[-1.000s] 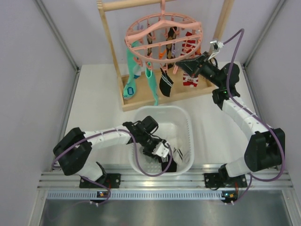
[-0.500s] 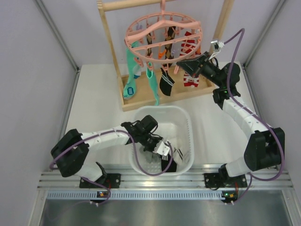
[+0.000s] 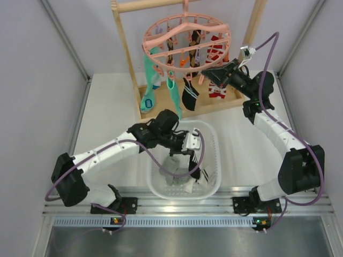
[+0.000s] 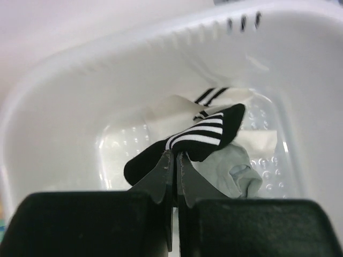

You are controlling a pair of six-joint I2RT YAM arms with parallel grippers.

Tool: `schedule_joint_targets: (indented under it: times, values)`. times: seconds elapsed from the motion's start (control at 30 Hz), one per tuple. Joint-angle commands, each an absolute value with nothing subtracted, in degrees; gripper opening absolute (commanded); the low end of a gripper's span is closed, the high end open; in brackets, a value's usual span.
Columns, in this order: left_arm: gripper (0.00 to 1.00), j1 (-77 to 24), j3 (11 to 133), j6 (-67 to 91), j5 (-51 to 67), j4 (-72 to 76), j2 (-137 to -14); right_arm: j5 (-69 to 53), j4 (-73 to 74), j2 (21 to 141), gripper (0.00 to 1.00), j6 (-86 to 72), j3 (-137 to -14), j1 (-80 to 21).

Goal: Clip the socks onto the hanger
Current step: Pick up the sock from the bin, then place the sock in the bin.

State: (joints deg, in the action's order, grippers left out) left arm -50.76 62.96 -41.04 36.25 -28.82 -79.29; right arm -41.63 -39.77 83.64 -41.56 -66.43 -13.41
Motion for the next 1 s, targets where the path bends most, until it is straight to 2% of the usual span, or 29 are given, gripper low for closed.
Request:
schedule_joint_targets:
  times: [0.0,0.1,0.17,0.2,0.3,0.47,0.53,0.6,0.67,0.83,0.97]
  values:
    - [0.00,-50.3,69.3,-33.4,35.9,-32.9,-78.7,-43.4,-41.8,83.6,0.00,-40.6,-68.2,-12.8]
    - [0.00,-50.6,65.5,-39.3,38.0,-31.1,-75.2,-43.3,-41.8,83.6,0.00,-40.7,-68.0,-12.8]
    - [0.00,-50.6,62.8,-50.8,35.4,-31.2,-73.2,-43.3,-42.0,83.4,0.00,-40.5,-67.8,-12.8]
    - [0.00,-50.6,62.3,-50.9,34.0,-31.5,-73.0,-43.3,-42.0,83.3,0.00,-40.6,-67.7,-12.8]
    - [0.00,-50.5,63.4,-59.5,28.3,-32.5,-75.3,-43.3,-42.0,83.4,0.00,-40.5,-67.5,-12.7]
    - [0.00,-49.3,67.2,-67.2,26.4,-34.6,-81.4,-43.6,-41.7,83.6,0.00,-40.2,-67.9,-12.7]
    - [0.00,-48.9,67.8,-80.7,25.9,-41.4,-83.3,-43.7,-41.8,83.8,0.00,-40.3,-68.0,-12.5]
    - [0.00,-48.9,70.2,-91.4,24.9,-48.7,-85.3,-43.9,-41.7,84.0,0.00,-40.1,-68.2,-12.5]
    - [0.00,-48.9,74.7,-95.0,24.9,-53.7,-89.1,-44.1,-41.7,84.3,0.00,-40.3,-68.2,-12.1]
    - [0.00,-48.9,87.2,-95.0,30.4,-64.0,-101.1,-44.2,-41.9,84.6,0.00,-40.3,-67.9,-11.6]
    - [0.06,-49.0,93.9,-99.7,31.0,-70.8,-108.3,-44.3,-42.0,85.0,0.00,-40.4,-68.1,-11.5]
